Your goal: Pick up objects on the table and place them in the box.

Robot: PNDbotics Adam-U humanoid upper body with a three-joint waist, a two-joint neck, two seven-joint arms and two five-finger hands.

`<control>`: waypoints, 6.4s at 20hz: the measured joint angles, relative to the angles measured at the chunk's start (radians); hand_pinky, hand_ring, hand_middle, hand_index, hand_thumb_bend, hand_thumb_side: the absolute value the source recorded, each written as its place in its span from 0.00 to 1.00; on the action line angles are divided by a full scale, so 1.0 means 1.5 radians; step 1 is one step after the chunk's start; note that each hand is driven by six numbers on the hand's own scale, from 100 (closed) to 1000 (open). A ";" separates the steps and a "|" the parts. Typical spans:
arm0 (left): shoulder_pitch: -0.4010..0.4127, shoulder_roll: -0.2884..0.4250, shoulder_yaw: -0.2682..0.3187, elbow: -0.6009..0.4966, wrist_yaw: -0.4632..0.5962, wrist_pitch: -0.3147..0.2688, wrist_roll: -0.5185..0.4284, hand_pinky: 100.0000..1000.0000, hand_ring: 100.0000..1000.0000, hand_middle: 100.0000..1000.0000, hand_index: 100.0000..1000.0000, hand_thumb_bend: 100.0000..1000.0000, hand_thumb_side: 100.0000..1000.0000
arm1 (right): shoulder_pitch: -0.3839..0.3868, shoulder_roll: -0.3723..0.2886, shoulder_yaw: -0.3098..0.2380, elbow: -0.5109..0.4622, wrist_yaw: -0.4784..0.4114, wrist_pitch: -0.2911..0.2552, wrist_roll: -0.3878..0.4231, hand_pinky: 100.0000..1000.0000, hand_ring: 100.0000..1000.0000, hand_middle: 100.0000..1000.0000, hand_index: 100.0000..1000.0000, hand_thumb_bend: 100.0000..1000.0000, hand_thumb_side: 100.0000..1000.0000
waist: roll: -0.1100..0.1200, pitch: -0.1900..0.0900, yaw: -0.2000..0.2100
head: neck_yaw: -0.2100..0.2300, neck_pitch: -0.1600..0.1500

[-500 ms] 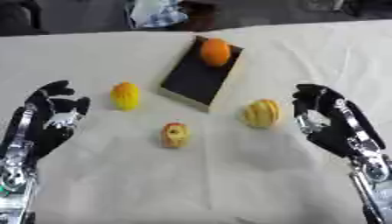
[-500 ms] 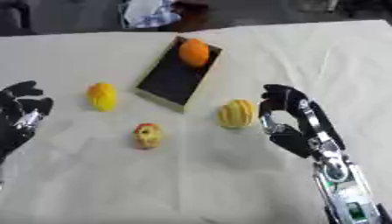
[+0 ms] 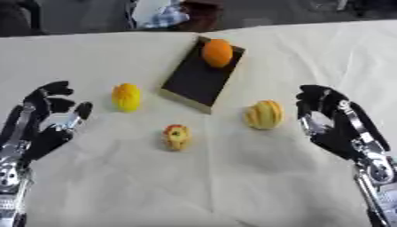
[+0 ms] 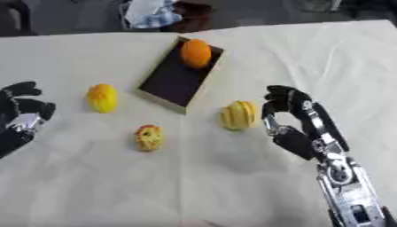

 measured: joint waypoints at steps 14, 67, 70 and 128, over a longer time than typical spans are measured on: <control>-0.170 0.239 -0.173 0.154 -0.136 -0.081 -0.150 0.75 0.71 0.73 0.85 0.39 0.11 | 0.001 -0.006 0.004 0.000 0.000 -0.001 0.002 0.70 0.68 0.65 0.79 0.00 0.31 | 0.001 0.000 -0.009 | -0.007 0.000; -0.436 0.119 -0.202 0.510 -0.318 -0.128 -0.012 0.58 0.39 0.39 0.57 0.22 0.00 | 0.002 0.000 0.014 0.000 -0.009 -0.002 0.008 0.70 0.68 0.65 0.79 0.00 0.32 | 0.001 -0.001 -0.034 | -0.002 0.001; -0.459 0.118 -0.203 0.507 -0.315 -0.126 0.003 0.59 0.40 0.41 0.59 0.23 0.00 | 0.000 0.000 0.017 0.000 -0.011 -0.003 0.011 0.70 0.68 0.65 0.79 0.00 0.32 | 0.001 -0.001 -0.040 | 0.001 0.000; -0.165 0.142 -0.092 0.044 -0.012 -0.017 -0.012 0.67 0.55 0.59 0.77 0.51 0.36 | -0.175 -0.164 0.100 0.094 0.039 -0.051 0.086 0.79 0.82 0.82 0.90 0.07 0.19 | -0.013 0.002 0.007 | -0.043 -0.012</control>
